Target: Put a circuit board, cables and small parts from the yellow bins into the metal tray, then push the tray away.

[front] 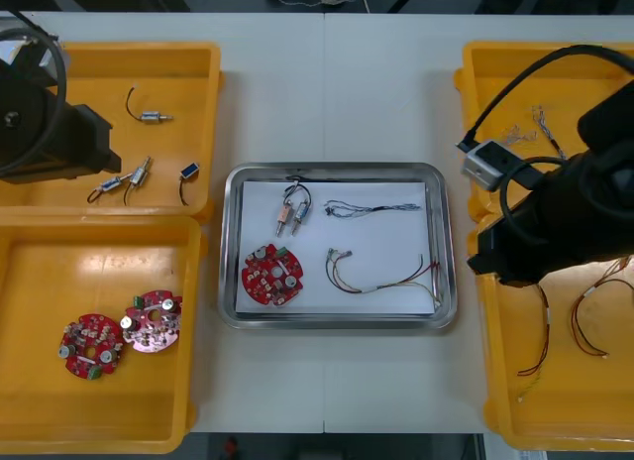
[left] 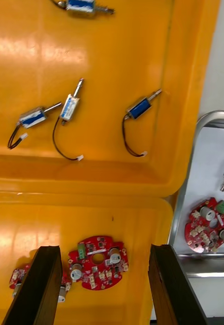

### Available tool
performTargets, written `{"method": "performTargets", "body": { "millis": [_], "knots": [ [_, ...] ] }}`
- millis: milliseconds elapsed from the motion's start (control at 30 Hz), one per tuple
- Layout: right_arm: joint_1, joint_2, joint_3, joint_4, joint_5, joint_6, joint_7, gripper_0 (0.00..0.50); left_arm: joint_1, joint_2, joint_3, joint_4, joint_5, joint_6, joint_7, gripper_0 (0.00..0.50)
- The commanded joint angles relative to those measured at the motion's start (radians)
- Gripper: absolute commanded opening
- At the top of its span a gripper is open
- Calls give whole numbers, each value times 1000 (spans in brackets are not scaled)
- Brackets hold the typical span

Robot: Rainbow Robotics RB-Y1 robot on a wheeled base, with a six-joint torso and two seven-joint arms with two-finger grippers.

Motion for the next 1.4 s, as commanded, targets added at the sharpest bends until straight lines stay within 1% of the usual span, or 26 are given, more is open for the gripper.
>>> {"method": "performTargets", "body": {
  "millis": [33, 167, 333, 367, 433, 467, 533, 633, 733, 867, 1033, 1233, 1367, 1400],
  "knots": [
    [-104, 48, 137, -30, 1, 2, -9, 500, 93, 79, 88, -48, 33, 6, -132, 500],
    [-163, 88, 262, -30, 28, 2, 3, 500, 168, 99, 145, -80, 56, 6, -143, 500],
    [-206, 128, 385, -30, 67, 2, 28, 500, 232, 122, 199, -94, 104, 6, -156, 500],
    [-222, 137, 430, -30, 90, 2, 60, 500, 254, 123, 217, -103, 107, 6, -161, 500],
    [-232, 147, 469, -28, 125, 2, 92, 500, 280, 123, 232, -119, 107, 6, -166, 500],
    [-243, 154, 508, -28, 160, 2, 127, 500, 304, 122, 246, -132, 109, 6, -172, 500],
    [-254, 157, 551, -27, 196, 0, 163, 500, 327, 122, 258, -149, 109, 6, -179, 500],
    [-271, 157, 623, -24, 246, -40, 219, 500, 370, 122, 274, -172, 113, 6, -190, 500],
    [-282, 157, 670, -5, 266, -89, 264, 500, 407, 120, 280, -189, 113, 6, -202, 500],
    [-285, 157, 715, 38, 271, -160, 331, 500, 456, 120, 292, -211, 113, 6, -219, 500],
    [-288, 157, 738, 82, 275, -213, 397, 500, 481, 120, 295, -232, 110, 6, -238, 500],
    [-292, 162, 773, 130, 283, -256, 413, 500, 487, 120, 298, -241, 109, 6, -262, 500],
    [-294, 165, 822, 145, 347, -285, 414, 500, 487, 120, 311, -237, 104, 6, -301, 500],
    [-294, 167, 827, 150, 352, -287, 413, 500, 485, 120, 312, -237, 104, 6, -310, 500]
  ]
}}
